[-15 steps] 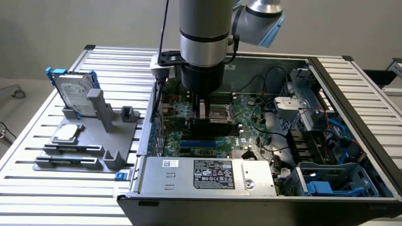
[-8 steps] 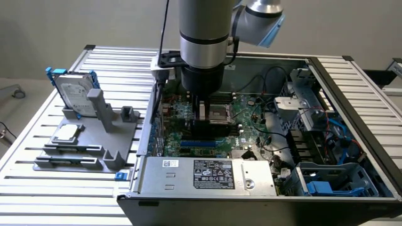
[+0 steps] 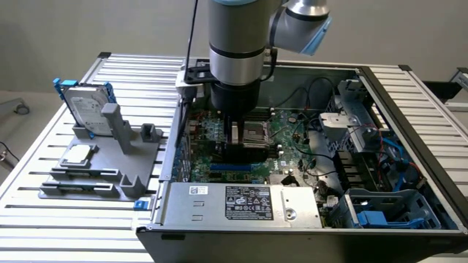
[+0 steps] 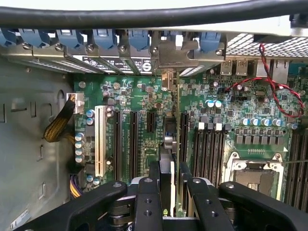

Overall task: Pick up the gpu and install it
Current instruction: 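Insert the gpu into the slot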

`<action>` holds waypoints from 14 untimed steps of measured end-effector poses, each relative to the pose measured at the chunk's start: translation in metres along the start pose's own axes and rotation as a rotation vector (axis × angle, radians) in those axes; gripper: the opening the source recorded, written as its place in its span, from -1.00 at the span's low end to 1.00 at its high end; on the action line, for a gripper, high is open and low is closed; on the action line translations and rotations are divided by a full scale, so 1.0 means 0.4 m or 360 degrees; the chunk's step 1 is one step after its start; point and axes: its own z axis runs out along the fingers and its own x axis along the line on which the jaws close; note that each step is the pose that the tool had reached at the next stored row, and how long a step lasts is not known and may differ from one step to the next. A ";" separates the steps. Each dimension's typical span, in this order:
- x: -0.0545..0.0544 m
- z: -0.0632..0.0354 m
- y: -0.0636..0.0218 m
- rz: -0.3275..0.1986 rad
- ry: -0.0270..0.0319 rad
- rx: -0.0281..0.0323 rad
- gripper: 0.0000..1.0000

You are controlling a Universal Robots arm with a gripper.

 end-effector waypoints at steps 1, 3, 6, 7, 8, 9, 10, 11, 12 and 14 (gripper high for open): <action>0.000 0.002 0.000 0.0001 0.00000 0.00000 -0.47; 0.001 0.007 0.000 0.0003 0.00001 0.00000 -0.47; 0.001 0.012 0.000 0.0005 0.00001 0.00001 -0.47; 0.001 0.014 0.000 0.0006 0.00002 0.00000 -0.47; 0.001 0.016 0.000 0.0006 0.00001 0.00000 -0.47; 0.001 0.018 0.000 0.0006 0.00002 0.00001 -0.47; 0.001 0.020 0.000 0.0006 0.00003 0.00000 -0.47; 0.001 0.022 0.000 0.0006 0.00002 0.00000 -0.47; 0.001 0.024 0.001 0.0006 0.00002 0.00001 -0.47; 0.001 0.028 0.002 0.0006 0.00005 -0.00002 -0.47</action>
